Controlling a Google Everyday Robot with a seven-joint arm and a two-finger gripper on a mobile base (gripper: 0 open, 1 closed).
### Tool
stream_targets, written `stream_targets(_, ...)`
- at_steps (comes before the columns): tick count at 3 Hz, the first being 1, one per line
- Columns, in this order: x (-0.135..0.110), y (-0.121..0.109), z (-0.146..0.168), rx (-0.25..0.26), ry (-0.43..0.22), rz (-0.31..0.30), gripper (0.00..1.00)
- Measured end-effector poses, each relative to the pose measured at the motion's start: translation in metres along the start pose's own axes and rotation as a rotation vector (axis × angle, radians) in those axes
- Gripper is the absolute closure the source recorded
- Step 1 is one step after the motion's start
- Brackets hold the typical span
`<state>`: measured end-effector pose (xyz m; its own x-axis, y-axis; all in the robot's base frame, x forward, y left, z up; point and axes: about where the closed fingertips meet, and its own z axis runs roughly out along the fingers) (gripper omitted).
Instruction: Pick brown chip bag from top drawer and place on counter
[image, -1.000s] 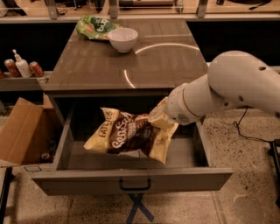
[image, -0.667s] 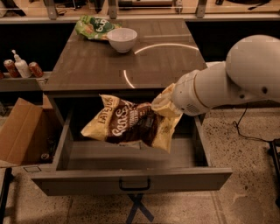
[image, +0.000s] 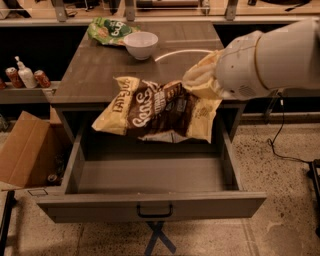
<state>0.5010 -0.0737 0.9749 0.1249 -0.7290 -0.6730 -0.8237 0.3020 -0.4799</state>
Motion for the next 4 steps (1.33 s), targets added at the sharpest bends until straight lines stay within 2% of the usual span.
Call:
stream_targets(2, -0.002, -0.009, 0.000, 0.017, 0.000, -0.019, 1.00)
stream_targets(3, 0.004, -0.046, 0.006, 0.057, 0.000, -0.052, 1.00)
stream_targets(4, 0.023, -0.104, 0.026, 0.111, -0.003, -0.056, 1.00)
